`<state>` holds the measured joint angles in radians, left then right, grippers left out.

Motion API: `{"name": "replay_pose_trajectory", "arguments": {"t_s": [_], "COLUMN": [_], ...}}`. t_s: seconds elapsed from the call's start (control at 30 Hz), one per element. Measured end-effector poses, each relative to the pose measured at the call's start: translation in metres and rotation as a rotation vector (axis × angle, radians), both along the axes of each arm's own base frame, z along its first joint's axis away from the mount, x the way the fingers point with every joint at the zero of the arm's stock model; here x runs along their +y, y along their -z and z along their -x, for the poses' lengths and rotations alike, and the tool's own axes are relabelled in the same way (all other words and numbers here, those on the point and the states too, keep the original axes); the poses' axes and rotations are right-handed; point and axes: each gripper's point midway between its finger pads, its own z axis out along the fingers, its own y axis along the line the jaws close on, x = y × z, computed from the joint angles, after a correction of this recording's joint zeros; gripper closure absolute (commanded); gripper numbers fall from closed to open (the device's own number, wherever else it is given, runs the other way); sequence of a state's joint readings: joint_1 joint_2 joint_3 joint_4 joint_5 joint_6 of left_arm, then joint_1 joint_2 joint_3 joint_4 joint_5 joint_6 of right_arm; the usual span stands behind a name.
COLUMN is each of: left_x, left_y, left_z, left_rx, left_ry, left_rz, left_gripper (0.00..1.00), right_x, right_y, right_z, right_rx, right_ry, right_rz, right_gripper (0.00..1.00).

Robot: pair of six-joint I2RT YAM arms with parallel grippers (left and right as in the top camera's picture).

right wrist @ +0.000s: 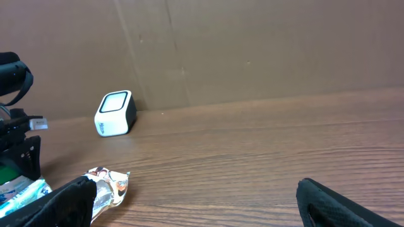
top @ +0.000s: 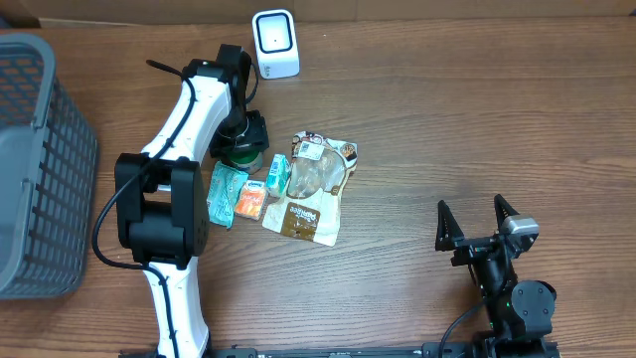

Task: Scan the item barcode

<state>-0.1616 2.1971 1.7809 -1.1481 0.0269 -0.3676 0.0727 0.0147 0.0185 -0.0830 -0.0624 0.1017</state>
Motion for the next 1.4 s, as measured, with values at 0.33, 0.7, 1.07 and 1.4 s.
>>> {"name": "replay_pose_trajectory", "arguments": {"t_s": [0.33,0.7,1.07,1.4], "left_x": [-0.003,0.039,0.122,0.148], "left_y": [-0.093,-0.198,-0.206,-0.2], "left_z": [0.002,0.067,0.092,0.088], "left_rx": [-0.195,-0.318,-0.289,-0.291], "left_ry": [0.007,-0.006,-0.053,-0.097], "left_rz": [0.051,0.031,-0.044,-0.061], "left_gripper": [0.01,0.01,0.01,0.0], "right_x": [0.0,0.0,0.0,0.0], "right_y": [0.0,0.0,0.0,0.0], "right_z": [0.0,0.0,0.0,0.0], "right_rx": [0.0,-0.001,0.0,0.0], "right_ry": [0.0,0.0,0.0,0.0], "right_rz": [0.0,0.0,0.0,0.0], "right_gripper": [0.0,0.0,0.0,0.0]}}
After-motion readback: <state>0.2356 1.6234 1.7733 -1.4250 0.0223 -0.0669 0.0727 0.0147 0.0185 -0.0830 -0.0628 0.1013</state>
